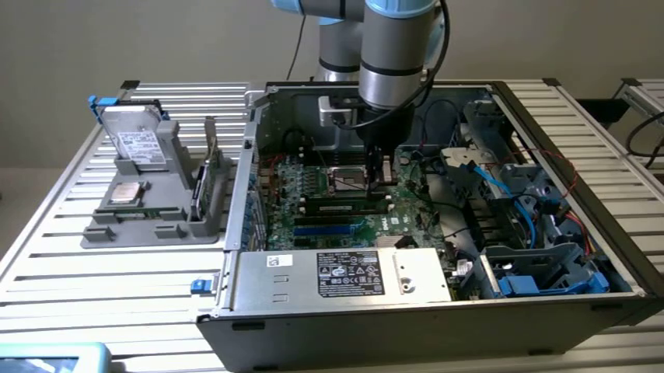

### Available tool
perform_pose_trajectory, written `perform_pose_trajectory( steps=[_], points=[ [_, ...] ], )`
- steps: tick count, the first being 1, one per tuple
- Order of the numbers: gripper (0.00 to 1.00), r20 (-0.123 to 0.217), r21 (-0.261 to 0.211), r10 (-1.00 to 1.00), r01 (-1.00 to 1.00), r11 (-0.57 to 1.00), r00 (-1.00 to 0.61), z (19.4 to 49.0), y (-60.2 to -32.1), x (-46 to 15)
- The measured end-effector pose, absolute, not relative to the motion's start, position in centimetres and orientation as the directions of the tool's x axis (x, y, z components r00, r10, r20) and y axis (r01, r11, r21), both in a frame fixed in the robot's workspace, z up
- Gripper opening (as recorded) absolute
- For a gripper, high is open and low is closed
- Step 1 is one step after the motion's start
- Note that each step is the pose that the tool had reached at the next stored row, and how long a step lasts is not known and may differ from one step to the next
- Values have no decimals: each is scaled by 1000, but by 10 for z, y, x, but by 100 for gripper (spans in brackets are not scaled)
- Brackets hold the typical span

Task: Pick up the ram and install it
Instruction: 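Press down the ram until it locks into place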

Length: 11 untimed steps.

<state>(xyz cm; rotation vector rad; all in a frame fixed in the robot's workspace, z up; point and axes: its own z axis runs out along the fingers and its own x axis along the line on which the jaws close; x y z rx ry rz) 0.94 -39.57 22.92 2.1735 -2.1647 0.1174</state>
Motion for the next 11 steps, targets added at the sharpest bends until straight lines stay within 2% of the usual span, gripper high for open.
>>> perform_pose_trajectory(
  steps=[11],
  points=[
    [11,105,-3,-994,-1000,-4,4,228,-397,9]
  ],
)
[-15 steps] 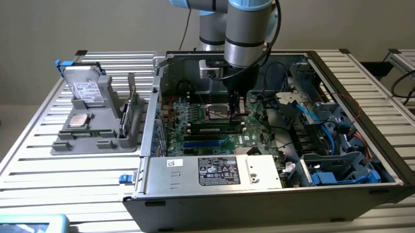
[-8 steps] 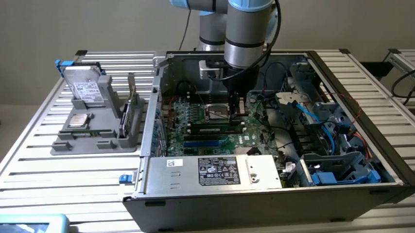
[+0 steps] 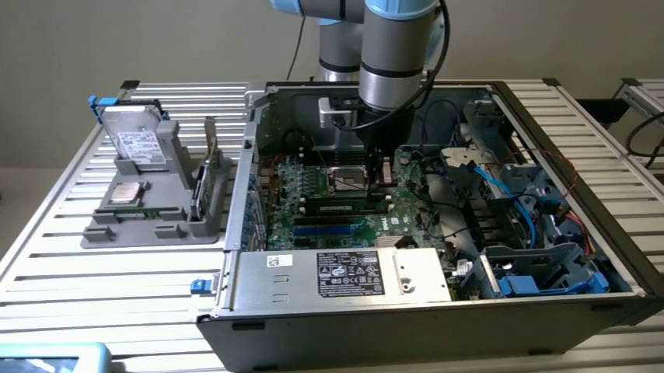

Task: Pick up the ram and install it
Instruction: 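Press down the ram until it locks into place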

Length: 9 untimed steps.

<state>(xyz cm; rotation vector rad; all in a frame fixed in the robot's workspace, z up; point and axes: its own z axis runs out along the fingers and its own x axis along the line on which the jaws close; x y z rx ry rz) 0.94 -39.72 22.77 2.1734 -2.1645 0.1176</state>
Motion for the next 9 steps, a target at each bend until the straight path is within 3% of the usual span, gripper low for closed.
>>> perform_pose_trajectory(
  steps=[9],
  points=[
    [11,102,-2,-995,-1000,-4,3,229,-397,9]
  ],
)
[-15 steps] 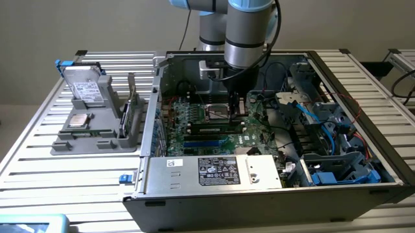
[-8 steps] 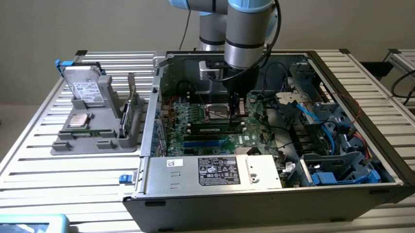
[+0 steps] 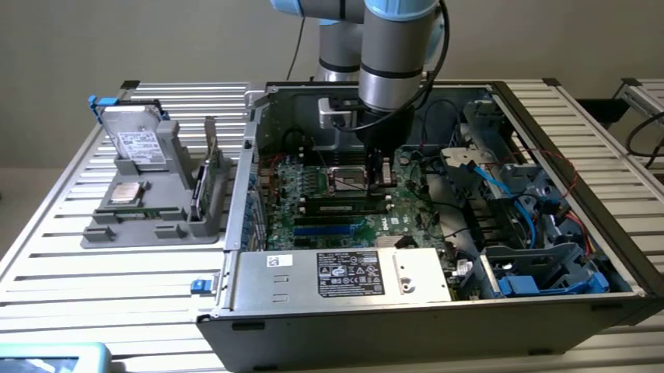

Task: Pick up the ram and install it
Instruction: 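Press down the ram until it locks into place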

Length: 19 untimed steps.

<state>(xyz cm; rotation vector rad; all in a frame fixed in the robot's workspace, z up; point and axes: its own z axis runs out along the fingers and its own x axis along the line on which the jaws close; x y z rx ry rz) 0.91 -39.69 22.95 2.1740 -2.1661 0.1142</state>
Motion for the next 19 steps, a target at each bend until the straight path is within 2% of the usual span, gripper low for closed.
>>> perform_pose_trajectory(
  steps=[4,19],
  points=[
    [11,101,-2,-995,-1000,-4,4,240,-398,2],
    [11,95,-2,-995,-1000,-4,4,238,-398,-50]
  ],
)
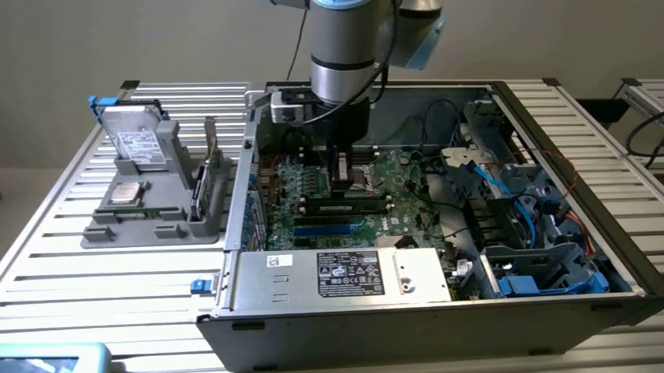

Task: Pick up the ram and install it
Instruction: 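Press down the ram until it locks into place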

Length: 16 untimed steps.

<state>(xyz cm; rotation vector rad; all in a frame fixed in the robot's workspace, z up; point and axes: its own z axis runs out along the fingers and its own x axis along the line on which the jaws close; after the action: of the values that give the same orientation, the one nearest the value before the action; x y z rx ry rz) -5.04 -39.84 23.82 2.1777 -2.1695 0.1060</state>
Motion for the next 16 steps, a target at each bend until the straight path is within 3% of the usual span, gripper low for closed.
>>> perform_pose_trajectory(
  steps=[16],
  points=[
    [11,73,-2,-997,-1000,-4,4,228,-396,-52]
  ],
)
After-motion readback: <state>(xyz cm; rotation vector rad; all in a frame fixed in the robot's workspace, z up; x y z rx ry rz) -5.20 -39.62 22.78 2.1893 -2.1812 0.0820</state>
